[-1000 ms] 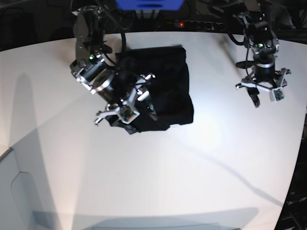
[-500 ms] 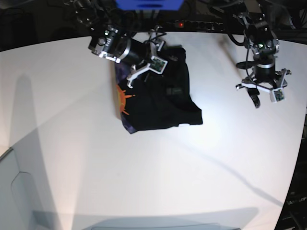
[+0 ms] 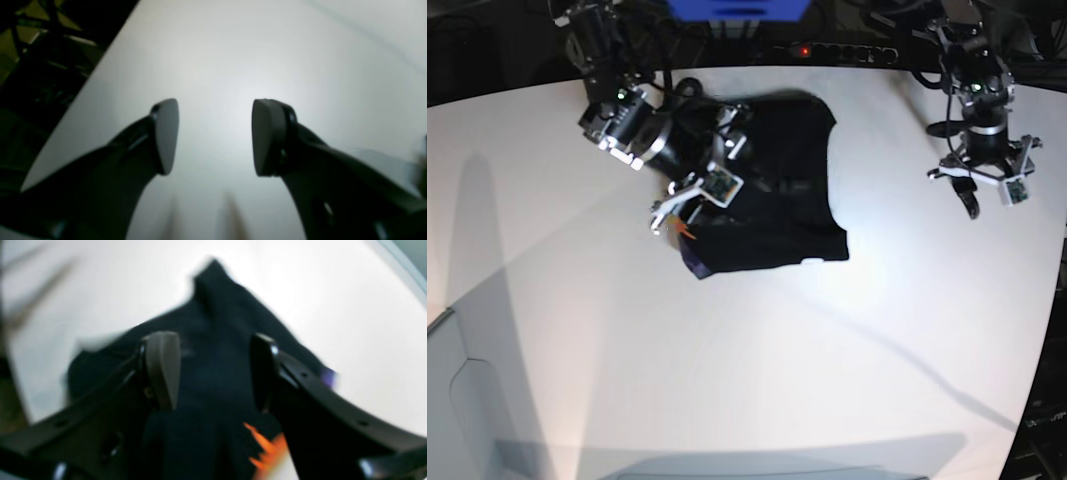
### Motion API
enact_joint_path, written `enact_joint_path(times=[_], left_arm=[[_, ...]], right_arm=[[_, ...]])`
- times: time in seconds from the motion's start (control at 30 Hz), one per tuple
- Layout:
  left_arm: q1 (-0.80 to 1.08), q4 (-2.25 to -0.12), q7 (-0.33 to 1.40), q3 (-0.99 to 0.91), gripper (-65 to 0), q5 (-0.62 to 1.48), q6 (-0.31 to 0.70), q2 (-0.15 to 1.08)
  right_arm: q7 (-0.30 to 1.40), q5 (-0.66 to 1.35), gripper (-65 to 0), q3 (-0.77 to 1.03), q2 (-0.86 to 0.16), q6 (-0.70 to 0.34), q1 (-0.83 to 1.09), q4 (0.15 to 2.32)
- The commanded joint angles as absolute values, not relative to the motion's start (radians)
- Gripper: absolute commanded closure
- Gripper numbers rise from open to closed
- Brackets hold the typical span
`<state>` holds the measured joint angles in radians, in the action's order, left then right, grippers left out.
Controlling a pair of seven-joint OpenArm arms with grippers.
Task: Fold the T-shirt properly
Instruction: 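Lower both grippers onto the bundle's sides, then grasp the bundle with both grippers and rotate it on the table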
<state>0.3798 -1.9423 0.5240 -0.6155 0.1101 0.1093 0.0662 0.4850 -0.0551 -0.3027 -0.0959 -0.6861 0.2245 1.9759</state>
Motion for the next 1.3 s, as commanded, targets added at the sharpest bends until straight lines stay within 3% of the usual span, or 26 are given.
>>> enact_joint_path(times=[0.0,0.4,0.63,0.8,1.03,1.13,1.27], left_arm=[[0.381,-1.963,0.499,-0.625,-34.3,0.114,0.111,0.074],[0.427,-1.962,0.499,-0.665,-34.3,0.116,0.113,0.070],[0.426,-2.003,0.499,-0.550,-46.8,0.300,0.113,0.056],[0.403,-2.005,0.495,-0.348,-47.7,0.472,0.107,0.065],[0.303,-1.914,0.498,-0.183,-47.7,0.398,0.104,0.005],[0.249,-1.811,0.498,-0.157,-47.7,0.360,0.104,0.001],[0.202,-1.690,0.492,-0.154,-47.7,0.358,0.104,-0.001]], right_arm=[[0.463,-0.041,-33.6,-0.302,-0.093,-0.698,0.234,1.977],[0.460,-0.045,-33.6,-0.444,-0.099,-0.698,0.260,1.802],[0.460,-0.041,-33.6,-0.306,-0.094,-0.698,0.259,1.963],[0.461,-0.041,-33.6,-0.182,-0.070,-0.698,0.203,1.957],[0.463,-0.041,-33.4,-0.028,-0.005,-0.698,0.082,1.863],[0.467,-0.041,-27.7,-0.028,0.008,-0.698,0.031,1.804],[0.464,-0.041,-10.2,-0.027,0.030,-0.698,-0.005,1.718]])
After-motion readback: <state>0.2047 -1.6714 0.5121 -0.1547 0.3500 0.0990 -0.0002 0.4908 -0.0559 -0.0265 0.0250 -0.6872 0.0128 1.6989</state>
